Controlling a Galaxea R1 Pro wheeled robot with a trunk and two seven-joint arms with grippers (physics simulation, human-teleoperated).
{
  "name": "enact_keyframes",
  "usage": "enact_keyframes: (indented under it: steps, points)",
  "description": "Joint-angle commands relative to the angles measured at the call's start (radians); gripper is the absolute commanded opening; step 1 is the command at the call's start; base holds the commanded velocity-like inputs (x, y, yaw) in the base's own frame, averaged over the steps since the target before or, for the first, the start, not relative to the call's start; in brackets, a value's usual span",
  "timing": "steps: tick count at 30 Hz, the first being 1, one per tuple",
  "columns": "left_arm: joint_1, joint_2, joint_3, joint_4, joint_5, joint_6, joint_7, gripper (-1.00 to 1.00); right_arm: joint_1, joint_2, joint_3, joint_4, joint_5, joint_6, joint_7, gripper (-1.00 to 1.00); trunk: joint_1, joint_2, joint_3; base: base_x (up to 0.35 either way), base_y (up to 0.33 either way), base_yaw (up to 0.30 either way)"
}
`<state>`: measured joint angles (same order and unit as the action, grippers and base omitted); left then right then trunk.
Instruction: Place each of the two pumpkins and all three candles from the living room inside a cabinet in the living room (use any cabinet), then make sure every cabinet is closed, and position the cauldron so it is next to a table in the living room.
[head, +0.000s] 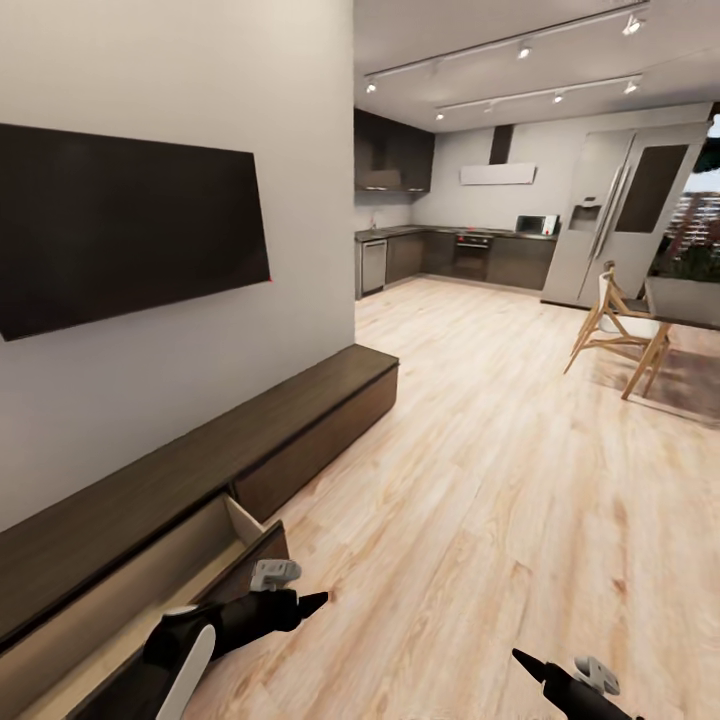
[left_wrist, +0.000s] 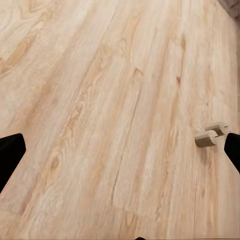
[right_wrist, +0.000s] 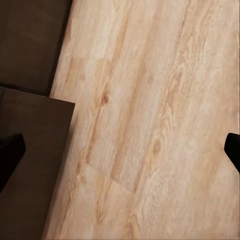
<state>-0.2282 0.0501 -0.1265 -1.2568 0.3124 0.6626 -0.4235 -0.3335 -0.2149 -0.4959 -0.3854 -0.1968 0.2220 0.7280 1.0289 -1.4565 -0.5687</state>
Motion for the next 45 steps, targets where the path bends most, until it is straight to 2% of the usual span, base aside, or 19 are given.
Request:
enact_keyframes:
  steps: [1,21,35,45]
  points:
    - [0.000,0.001,-0.001,-0.001,0.005,0.006,0.001,1.00,-0.001,0.001,-0.004,0.000,-0.007,0.010,0.004,1.00,0.000,-0.001,-0.001,0.000,-0.007,-0.292]
    - [0.000,0.000,-0.001,0.000,0.001,0.006,0.004,1.00,-0.001,0.001,-0.004,0.000,-0.007,0.010,0.004,1.00,0.000,-0.001,0.003,0.021,-0.205,-0.293]
    - [0.000,0.000,-0.001,0.002,-0.001,0.005,0.006,1.00,-0.001,0.001,-0.005,0.000,-0.006,0.010,0.005,1.00,0.000,-0.001,0.007,0.196,-0.180,-0.272]
    - [0.000,0.000,-0.001,0.002,-0.001,0.005,0.005,1.00,-0.001,0.001,-0.006,0.000,-0.006,0.010,0.005,1.00,0.000,-0.001,0.007,0.278,-0.028,-0.187]
